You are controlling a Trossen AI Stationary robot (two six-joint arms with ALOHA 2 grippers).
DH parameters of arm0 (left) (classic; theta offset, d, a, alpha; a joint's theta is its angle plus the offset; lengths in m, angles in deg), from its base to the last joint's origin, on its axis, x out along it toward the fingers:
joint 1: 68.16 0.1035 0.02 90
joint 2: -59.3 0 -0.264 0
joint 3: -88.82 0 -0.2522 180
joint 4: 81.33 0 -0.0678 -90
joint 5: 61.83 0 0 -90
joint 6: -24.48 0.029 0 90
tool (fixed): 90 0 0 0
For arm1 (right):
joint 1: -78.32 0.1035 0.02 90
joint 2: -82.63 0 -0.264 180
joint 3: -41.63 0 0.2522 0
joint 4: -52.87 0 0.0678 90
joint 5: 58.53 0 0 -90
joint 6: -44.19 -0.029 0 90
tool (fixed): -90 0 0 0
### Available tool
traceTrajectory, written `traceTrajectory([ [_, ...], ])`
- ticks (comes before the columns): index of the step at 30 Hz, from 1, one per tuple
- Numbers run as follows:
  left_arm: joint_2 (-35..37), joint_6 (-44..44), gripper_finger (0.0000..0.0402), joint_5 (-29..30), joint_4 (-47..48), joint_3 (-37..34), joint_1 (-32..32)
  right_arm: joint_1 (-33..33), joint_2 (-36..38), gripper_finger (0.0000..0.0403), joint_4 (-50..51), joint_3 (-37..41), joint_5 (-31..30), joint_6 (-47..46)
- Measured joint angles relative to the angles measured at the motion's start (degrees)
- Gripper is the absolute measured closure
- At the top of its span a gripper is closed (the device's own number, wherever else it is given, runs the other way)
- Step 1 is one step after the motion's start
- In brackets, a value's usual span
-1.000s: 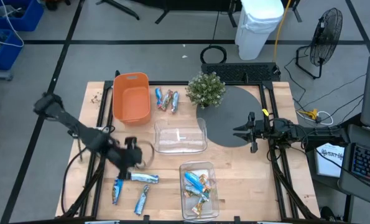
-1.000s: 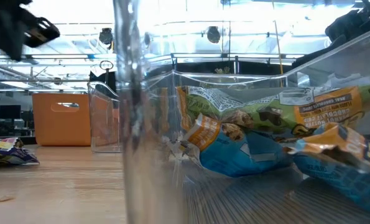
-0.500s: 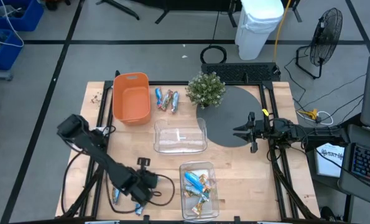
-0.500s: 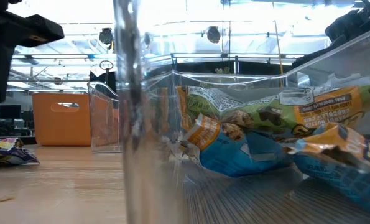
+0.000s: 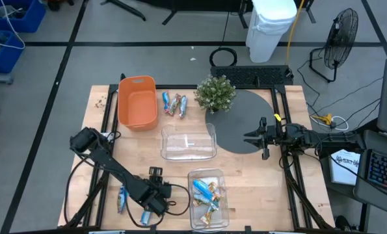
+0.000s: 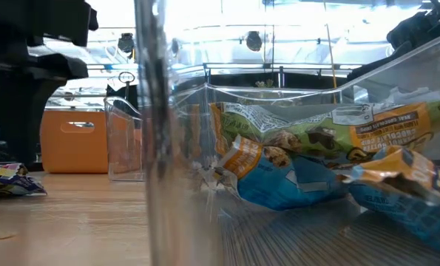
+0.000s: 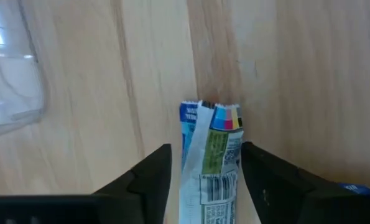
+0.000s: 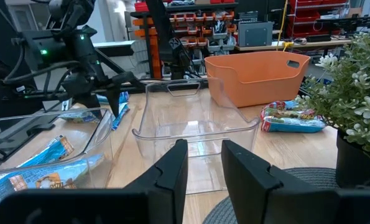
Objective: Pick and place Granola Bars by type
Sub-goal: Put the purple granola bar into the top transparent bin
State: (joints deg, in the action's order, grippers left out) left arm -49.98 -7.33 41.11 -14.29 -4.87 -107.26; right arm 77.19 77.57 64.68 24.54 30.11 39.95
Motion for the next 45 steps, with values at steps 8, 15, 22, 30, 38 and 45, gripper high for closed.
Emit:
traceTrajectory([
  [8,-0.2,-0.2,0.0212,-0.5,-2.6,0.0,0.4,0.0,0.0,0.0314,0.0,0.0,0.0,0.0],
  [15,-0.2,-1.0,0.0237,-0.5,-3.5,0.0,1.4,0.0,0.0,0.0314,0.0,0.0,0.0,0.0],
  [22,-0.2,-2.9,0.0249,-2.5,-3.4,0.0,1.9,0.0,0.0,0.0314,0.0,0.0,0.0,0.0],
  [30,-0.2,-3.7,0.0249,-5.2,-0.7,0.0,1.9,0.0,0.0,0.0314,0.0,0.0,0.0,0.0],
  [38,-0.2,-6.3,0.0240,-2.9,0.3,0.0,1.9,0.0,0.0,0.0314,0.0,0.0,0.0,0.0],
  [45,-0.1,-7.8,0.0248,-5.0,0.1,-2.6,1.9,0.0,0.0,0.0314,0.0,0.0,0.0,0.0],
])
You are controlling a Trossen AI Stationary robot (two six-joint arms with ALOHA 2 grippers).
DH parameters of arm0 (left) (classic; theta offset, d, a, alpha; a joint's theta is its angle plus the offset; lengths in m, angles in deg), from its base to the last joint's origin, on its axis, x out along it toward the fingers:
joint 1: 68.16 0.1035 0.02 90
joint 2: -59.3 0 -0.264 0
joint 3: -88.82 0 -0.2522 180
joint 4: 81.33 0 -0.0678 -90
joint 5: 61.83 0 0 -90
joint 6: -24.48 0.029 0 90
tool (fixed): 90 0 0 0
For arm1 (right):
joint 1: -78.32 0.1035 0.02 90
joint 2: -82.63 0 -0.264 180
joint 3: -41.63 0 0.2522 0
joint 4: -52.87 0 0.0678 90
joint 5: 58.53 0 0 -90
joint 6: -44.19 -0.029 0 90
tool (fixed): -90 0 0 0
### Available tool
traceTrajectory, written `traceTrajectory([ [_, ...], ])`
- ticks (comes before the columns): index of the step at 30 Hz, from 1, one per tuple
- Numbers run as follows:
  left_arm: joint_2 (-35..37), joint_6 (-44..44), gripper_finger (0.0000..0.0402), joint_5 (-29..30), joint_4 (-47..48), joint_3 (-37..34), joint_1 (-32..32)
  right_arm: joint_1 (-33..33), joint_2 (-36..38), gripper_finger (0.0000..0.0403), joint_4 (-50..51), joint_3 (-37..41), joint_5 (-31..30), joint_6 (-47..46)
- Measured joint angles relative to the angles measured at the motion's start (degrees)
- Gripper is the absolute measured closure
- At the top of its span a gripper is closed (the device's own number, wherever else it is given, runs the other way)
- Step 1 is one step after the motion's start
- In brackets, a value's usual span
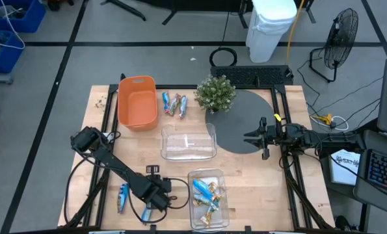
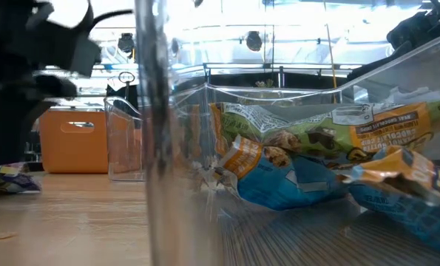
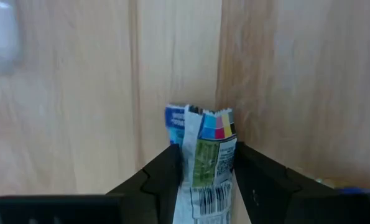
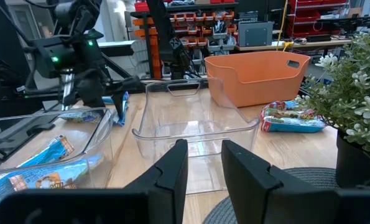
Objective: Pick and place Granola Bars by type
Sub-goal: Put the purple granola bar into the top transparent bin
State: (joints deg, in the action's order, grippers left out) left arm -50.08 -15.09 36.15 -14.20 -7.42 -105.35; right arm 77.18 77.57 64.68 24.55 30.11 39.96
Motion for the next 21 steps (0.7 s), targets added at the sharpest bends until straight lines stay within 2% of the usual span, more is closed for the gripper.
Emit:
traceTrajectory([
  [11,0.2,-1.5,0.0252,-0.4,-0.1,-1.2,0.0,0.0,0.0,0.0314,0.0,0.0,0.0,0.0],
  [21,0.0,-7.4,0.0309,-0.5,0.1,-1.3,0.0,0.0,0.0,0.0314,0.0,0.0,0.0,0.0],
])
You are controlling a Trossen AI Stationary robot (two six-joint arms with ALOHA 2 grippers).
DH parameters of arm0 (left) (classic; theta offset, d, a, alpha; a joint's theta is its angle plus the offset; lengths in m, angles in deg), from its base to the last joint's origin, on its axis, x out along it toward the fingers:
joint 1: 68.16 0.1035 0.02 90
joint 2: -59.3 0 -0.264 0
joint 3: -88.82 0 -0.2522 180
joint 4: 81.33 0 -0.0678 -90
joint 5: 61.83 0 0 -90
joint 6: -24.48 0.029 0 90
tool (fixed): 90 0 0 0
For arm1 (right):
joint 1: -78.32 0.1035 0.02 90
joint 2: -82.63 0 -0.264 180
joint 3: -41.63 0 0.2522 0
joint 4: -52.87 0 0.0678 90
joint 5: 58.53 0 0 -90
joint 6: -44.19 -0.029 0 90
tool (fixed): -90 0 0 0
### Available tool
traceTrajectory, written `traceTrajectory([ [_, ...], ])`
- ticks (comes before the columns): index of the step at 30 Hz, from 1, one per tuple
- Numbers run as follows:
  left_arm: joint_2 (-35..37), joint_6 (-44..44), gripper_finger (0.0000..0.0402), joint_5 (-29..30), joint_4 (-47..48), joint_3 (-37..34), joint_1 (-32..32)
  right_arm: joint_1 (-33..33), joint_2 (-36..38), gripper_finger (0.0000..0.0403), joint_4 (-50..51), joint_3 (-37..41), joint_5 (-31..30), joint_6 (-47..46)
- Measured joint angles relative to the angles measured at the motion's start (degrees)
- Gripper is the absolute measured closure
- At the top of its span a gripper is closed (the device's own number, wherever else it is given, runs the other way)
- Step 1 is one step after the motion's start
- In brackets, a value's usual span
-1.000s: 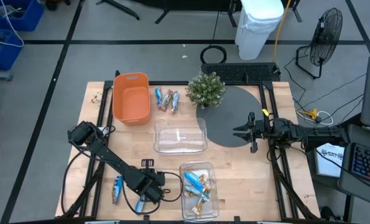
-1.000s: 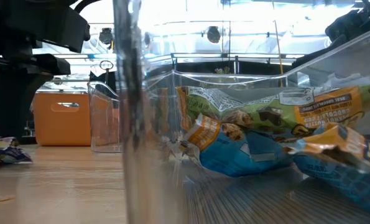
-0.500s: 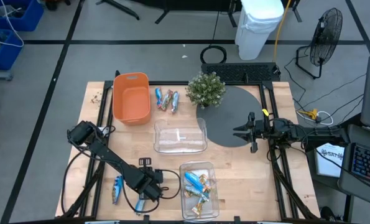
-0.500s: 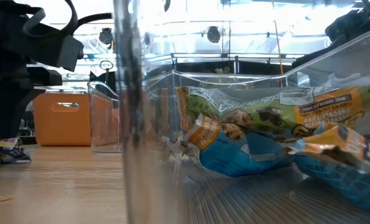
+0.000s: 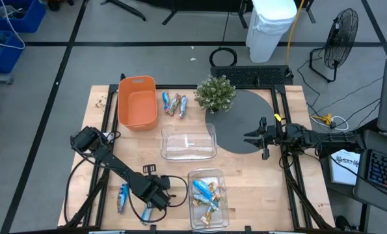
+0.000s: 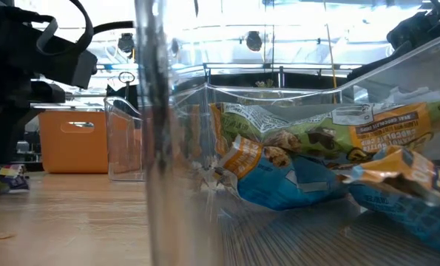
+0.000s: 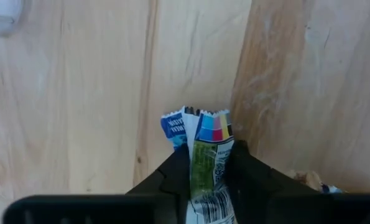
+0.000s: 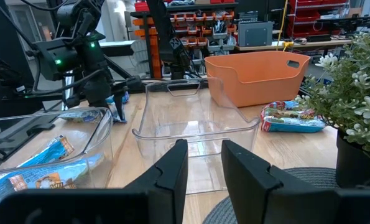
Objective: Pick and place Granola Bars by type
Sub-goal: Put the purple granola bar into the top transparent bin
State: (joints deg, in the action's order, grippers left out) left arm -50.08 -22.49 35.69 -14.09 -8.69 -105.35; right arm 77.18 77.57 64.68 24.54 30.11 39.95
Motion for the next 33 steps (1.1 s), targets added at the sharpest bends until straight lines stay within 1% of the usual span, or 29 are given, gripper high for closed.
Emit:
traceTrajectory([
  [7,0.0,-0.2,0.0361,0.0,0.0,0.0,0.0,0.0,0.0,0.0314,0.0,0.0,0.0,0.0],
  [11,0.0,-1.8,0.0381,1.6,-0.1,0.0,-0.1,0.0,0.0,0.0314,0.0,0.0,0.0,0.0],
  [19,0.0,0.4,0.0385,7.4,0.0,0.1,0.0,0.0,0.0,0.0314,0.0,0.0,0.0,0.0],
  [24,0.6,0.8,0.0388,10.7,1.7,1.9,-0.2,0.0,0.0,0.0314,0.0,0.0,0.0,0.0],
  [28,3.6,0.9,0.0389,14.2,1.8,2.9,-0.9,0.0,0.0,0.0314,0.0,0.0,0.0,0.0],
  [33,9.8,1.9,0.0389,20.6,0.2,3.1,-3.1,0.0,0.0,0.0314,0.0,0.0,0.0,0.0],
])
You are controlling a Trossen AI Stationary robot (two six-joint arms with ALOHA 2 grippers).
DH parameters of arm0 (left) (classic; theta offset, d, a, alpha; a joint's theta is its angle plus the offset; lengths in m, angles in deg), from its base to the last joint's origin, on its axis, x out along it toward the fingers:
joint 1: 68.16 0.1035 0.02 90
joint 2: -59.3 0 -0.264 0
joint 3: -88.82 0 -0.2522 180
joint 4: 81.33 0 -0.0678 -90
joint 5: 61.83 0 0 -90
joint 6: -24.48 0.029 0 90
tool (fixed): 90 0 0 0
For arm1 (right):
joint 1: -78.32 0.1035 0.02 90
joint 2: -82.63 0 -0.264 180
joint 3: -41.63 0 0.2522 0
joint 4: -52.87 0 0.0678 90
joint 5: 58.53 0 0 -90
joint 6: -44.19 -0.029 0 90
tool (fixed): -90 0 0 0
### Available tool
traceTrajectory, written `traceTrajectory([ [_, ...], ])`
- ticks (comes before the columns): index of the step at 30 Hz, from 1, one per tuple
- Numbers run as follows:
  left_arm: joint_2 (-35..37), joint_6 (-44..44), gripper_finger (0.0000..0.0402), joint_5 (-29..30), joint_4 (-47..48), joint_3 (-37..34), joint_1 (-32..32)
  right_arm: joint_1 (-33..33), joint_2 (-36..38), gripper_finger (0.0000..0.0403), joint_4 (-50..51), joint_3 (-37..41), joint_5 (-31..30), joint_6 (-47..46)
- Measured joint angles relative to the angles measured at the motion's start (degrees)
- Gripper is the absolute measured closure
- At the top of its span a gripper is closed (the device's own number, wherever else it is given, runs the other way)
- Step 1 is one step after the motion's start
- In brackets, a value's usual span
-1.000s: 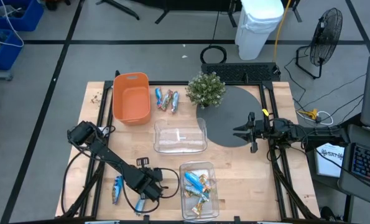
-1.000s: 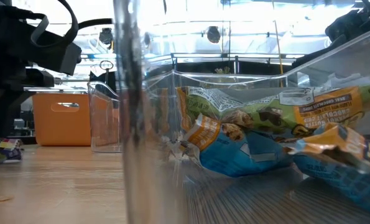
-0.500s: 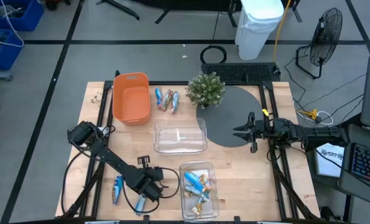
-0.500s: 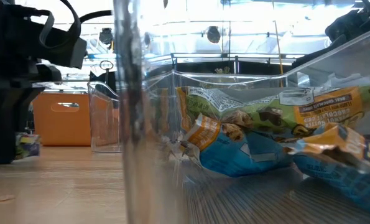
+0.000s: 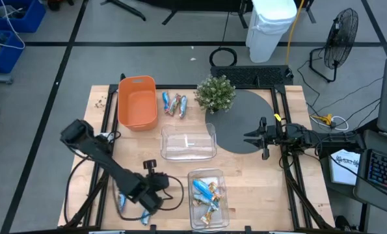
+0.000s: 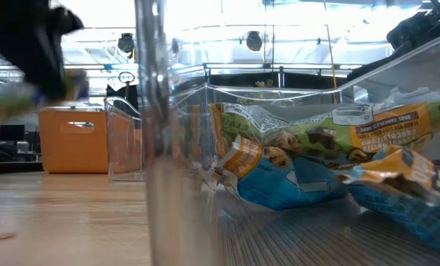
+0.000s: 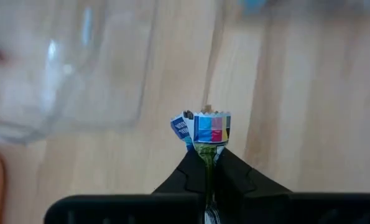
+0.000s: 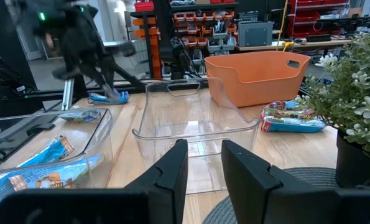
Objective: Pick and place Granola Bars by type
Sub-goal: Put the purple granola bar into the top transparent bin
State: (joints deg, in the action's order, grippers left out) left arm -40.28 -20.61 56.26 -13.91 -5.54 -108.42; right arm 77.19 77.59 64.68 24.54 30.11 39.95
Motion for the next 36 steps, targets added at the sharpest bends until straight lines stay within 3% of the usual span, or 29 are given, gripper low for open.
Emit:
traceTrajectory([
  [10,13.6,13.6,0.0389,14.9,-10.7,0.1,-5.7,0.0,0.0,0.0314,0.0,0.0,0.0,0.0],
  [17,17.9,31.3,0.0390,18.5,-20.0,0.0,-8.9,0.0,0.0,0.0314,-0.1,0.0,0.0,0.0],
  [21,18.3,36.8,0.0390,14.4,-26.5,0.0,-9.8,0.0,0.0,0.0314,-0.1,0.0,0.0,0.0],
  [29,18.2,43.0,0.0390,-3.6,-38.1,0.0,-10.1,0.0,0.0,0.0314,-0.1,0.0,0.0,0.0],
  [36,20.2,46.5,0.0391,-4.8,-36.8,0.0,-9.2,0.0,0.0,0.0314,-0.1,0.0,0.0,0.0],
])
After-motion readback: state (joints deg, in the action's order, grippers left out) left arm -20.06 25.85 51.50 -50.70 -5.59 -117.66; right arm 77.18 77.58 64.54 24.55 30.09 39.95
